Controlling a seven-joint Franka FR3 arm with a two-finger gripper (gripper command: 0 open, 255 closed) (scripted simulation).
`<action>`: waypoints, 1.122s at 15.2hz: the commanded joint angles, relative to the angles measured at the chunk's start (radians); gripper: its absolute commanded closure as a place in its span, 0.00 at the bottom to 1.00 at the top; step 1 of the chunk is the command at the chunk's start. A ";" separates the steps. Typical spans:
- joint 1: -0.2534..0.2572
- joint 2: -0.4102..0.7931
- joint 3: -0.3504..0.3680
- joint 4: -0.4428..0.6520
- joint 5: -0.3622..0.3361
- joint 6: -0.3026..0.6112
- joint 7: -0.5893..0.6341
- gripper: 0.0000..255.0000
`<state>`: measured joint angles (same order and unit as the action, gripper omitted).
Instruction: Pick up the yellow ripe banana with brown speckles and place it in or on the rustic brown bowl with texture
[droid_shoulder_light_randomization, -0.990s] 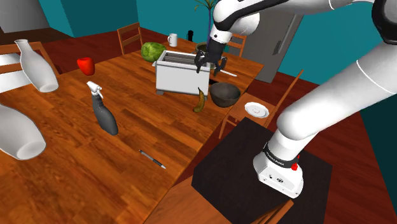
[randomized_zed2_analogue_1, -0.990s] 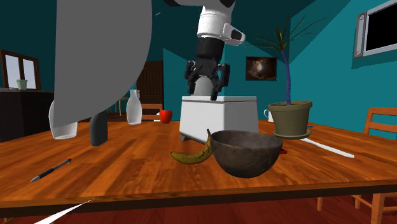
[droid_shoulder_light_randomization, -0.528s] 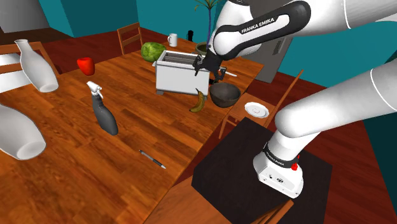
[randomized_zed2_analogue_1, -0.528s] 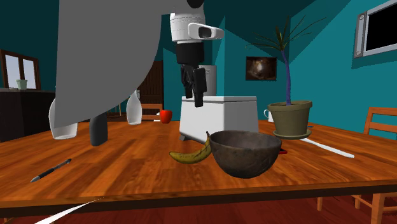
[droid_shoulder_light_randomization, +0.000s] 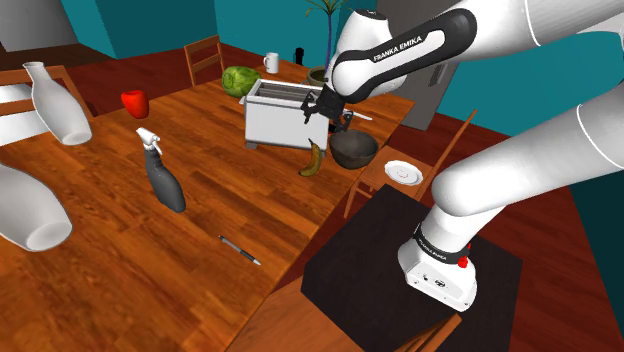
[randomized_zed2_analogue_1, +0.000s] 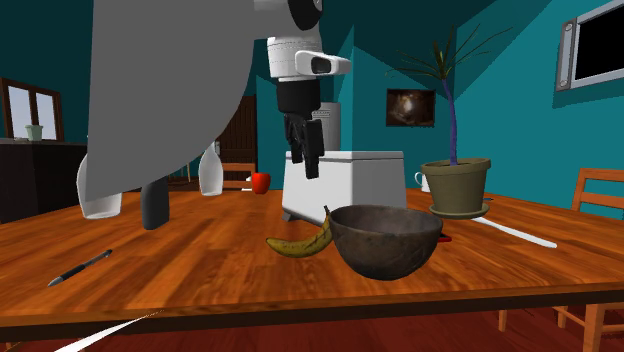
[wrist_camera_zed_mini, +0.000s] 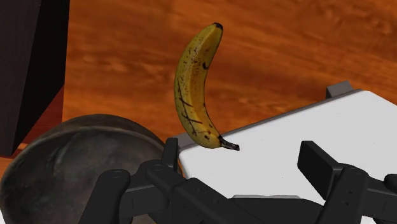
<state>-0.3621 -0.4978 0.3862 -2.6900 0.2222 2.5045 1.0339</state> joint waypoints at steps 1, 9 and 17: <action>0.000 0.000 0.000 0.000 0.000 0.000 0.000 0.00; 0.000 0.000 0.000 0.000 0.000 0.000 0.000 1.00; -0.070 0.129 0.110 -0.011 -0.078 0.086 0.138 0.00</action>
<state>-0.4124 -0.4042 0.4688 -2.7007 0.1677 2.5685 1.1348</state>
